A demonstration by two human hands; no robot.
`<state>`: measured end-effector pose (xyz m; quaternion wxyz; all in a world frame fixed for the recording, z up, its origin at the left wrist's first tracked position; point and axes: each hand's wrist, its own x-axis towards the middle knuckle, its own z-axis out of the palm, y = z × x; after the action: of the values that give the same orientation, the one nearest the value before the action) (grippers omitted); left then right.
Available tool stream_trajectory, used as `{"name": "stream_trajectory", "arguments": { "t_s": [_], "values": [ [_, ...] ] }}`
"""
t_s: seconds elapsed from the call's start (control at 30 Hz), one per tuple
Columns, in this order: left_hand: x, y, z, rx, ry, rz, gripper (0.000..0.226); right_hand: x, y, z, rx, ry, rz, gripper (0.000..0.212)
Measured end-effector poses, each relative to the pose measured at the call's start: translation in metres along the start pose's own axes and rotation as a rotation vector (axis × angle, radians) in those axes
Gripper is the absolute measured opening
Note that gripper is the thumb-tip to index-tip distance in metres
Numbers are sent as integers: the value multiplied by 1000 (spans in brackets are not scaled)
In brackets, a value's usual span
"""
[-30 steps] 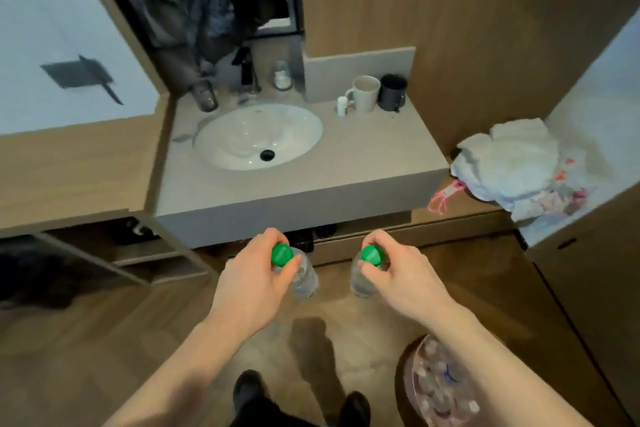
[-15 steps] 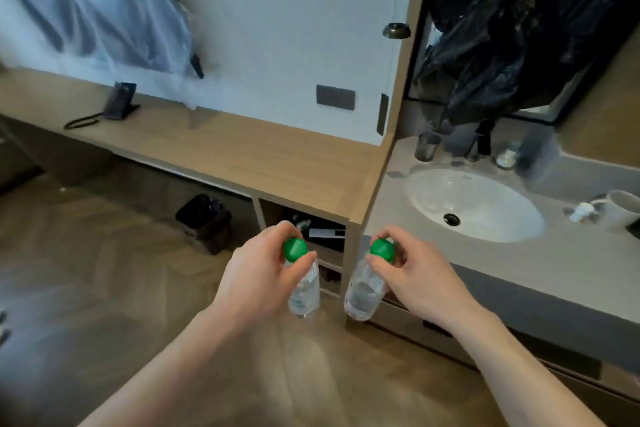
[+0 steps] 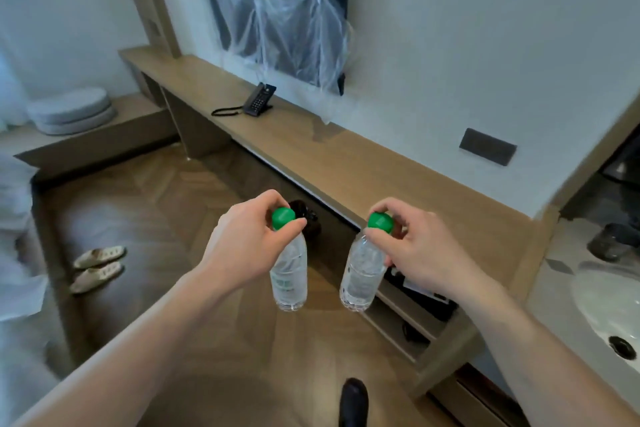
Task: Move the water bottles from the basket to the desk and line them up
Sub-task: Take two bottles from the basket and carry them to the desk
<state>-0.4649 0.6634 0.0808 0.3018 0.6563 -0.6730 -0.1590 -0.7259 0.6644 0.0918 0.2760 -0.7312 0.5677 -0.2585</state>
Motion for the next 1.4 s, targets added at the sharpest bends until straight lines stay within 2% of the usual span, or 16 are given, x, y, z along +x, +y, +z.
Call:
{"name": "stream_trajectory", "arguments": {
  "t_s": [0.33, 0.47, 0.6, 0.87, 1.1, 1.4],
  "values": [
    [134, -74, -16, 54, 90, -142, 32, 185, -4, 37, 79, -147, -139, 6],
    [179, -100, -25, 60, 176, -211, 36, 266, -7, 45, 42, -221, -219, 7],
    [210, -131, -42, 46, 231, -251, 35, 339, -26, 67, -26, -297, -301, 8],
    [278, -201, -83, 99, 392, -301, 31, 458, -78, 126, 22, -415, -365, 8],
    [352, -287, -133, 56, 407, -323, 28, 548, -136, 197, 63, -390, -367, 29],
    [468, -378, -190, 3, 327, -296, 27, 655, -189, 259, 47, -260, -320, 22]
  ]
}}
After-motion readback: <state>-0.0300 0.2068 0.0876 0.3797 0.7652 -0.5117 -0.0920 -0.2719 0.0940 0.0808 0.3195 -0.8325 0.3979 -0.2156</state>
